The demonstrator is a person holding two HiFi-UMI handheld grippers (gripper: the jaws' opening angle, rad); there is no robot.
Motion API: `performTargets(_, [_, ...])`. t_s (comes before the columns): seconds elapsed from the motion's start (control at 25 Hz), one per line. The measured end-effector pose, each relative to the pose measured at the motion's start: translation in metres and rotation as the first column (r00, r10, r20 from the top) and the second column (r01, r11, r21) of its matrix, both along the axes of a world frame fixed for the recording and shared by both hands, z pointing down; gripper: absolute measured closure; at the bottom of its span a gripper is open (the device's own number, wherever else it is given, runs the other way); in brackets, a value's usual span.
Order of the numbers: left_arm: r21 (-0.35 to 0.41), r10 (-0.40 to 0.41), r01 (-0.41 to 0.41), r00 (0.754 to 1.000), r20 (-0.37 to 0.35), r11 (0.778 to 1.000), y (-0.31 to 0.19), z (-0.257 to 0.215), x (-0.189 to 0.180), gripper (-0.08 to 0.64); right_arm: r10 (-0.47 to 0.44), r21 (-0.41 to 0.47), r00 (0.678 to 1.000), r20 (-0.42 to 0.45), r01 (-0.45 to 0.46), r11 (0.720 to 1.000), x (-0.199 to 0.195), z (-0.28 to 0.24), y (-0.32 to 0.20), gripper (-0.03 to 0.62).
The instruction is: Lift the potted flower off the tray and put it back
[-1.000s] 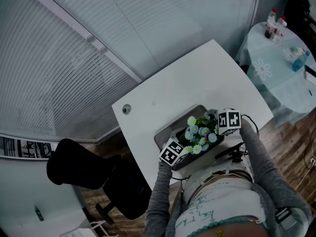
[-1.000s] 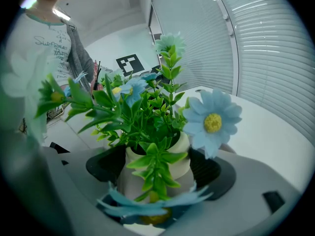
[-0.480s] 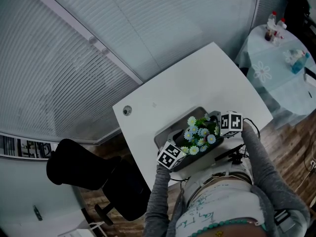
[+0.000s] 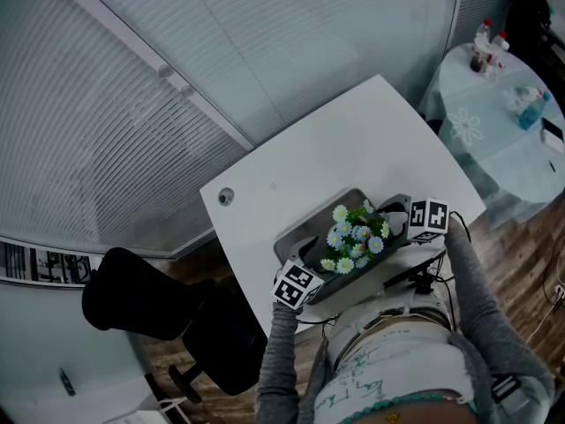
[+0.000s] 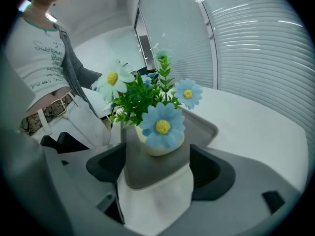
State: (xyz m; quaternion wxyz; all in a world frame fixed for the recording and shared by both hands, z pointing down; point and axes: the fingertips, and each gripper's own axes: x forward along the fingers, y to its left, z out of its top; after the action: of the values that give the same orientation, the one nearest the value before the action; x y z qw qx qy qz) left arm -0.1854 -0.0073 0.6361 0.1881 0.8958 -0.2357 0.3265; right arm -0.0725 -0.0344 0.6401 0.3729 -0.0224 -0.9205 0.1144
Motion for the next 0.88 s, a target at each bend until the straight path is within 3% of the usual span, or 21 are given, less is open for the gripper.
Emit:
performTargets(0.48, [0.016,-0.095,0.096,0.994,-0.048,0.995,0.013,-0.012,-0.011,0.121,0.113,0.031,0.993,0.030,-0.114,0.993,0.010,-0.011,0.007,0.210])
performTargets(0.88, [0.012,-0.163,0.163,0.986,-0.035,0.987,0.036,-0.015,-0.020,0.155,0.148,0.001,0.989,0.002,-0.148,0.989,0.007,-0.015,0.040,0.213])
